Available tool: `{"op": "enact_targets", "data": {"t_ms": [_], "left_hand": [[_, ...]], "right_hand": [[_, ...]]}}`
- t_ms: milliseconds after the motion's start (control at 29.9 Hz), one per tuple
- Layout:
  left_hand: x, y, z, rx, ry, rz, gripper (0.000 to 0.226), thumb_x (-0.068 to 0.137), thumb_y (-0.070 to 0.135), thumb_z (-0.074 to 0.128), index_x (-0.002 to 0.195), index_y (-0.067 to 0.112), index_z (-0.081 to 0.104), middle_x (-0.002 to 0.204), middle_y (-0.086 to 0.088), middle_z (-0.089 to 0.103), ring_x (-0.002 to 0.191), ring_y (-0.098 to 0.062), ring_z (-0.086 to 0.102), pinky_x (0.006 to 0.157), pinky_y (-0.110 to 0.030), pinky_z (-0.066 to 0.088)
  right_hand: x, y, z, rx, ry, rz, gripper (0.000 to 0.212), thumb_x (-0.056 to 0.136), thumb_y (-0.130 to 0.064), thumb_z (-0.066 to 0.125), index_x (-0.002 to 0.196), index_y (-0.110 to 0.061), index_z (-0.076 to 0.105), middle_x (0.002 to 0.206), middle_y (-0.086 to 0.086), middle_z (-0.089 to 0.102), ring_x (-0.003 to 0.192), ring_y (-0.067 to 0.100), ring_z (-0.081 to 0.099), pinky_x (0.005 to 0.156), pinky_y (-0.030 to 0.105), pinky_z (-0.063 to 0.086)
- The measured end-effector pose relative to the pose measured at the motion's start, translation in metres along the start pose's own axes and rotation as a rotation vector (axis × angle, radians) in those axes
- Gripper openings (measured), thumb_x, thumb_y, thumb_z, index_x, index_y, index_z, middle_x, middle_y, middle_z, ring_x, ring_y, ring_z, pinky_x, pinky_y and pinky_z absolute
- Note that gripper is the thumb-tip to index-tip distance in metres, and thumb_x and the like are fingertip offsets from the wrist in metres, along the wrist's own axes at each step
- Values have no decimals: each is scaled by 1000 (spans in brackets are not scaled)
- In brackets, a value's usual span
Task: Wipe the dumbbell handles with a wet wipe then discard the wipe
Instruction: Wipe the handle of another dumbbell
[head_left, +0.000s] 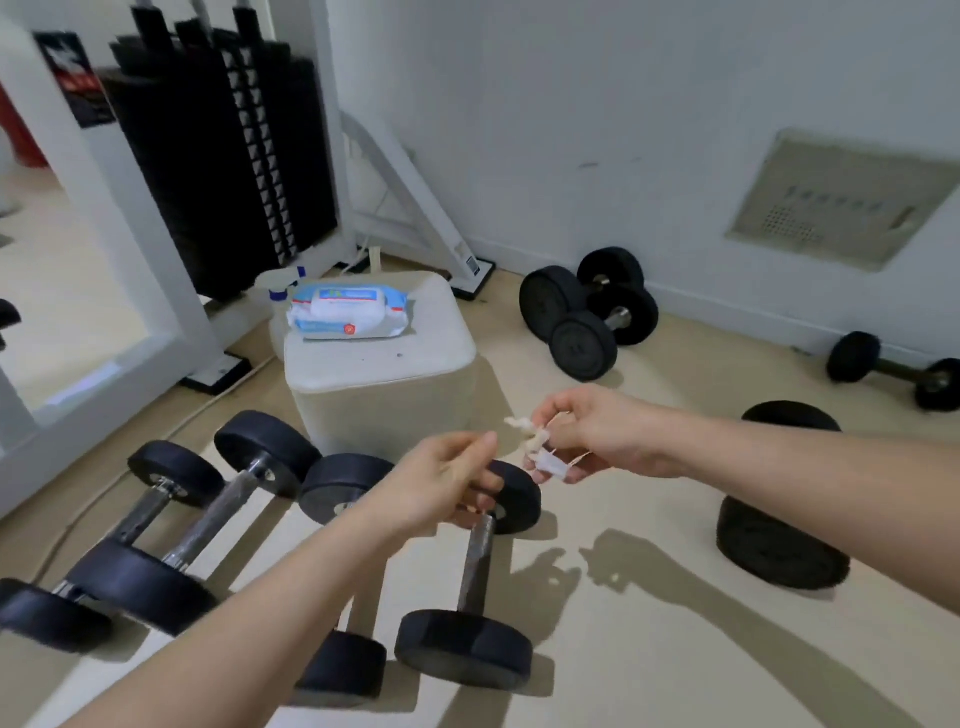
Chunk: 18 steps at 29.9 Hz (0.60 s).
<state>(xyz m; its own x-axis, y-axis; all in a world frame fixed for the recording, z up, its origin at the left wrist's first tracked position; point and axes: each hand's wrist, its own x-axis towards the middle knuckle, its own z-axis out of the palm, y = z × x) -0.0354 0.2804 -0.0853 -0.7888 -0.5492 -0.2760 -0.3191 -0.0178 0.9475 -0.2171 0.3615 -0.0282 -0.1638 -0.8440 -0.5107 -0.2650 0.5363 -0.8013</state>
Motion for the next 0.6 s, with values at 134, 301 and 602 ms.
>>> {"op": "enact_targets", "data": {"t_ms": [134,301,602], "left_hand": [[13,41,34,-279,81,31,33,84,40,66,94,9,67,77,-5,68,75,-16,65,75,-31,55],[29,71,81,-372,142,78,11,87,22,67,88,13,61,74,-3,70,77,-18,65,73,-30,50],[109,135,197,-88,213,142,10,82,15,71,80,14,61,76,-4,66,70,-12,60,65,-25,48]], "right_hand": [[-28,0,-25,145,35,-143,11,91,-5,55,92,-15,60,80,6,61,66,12,55,59,25,48],[-53,24,-70,422,12,-187,12,91,-6,53,90,-14,61,80,10,64,67,17,61,58,26,47],[-86,99,-190,414,-1,-240,27,92,-32,57,105,-10,63,86,4,69,77,17,64,69,33,52]]}}
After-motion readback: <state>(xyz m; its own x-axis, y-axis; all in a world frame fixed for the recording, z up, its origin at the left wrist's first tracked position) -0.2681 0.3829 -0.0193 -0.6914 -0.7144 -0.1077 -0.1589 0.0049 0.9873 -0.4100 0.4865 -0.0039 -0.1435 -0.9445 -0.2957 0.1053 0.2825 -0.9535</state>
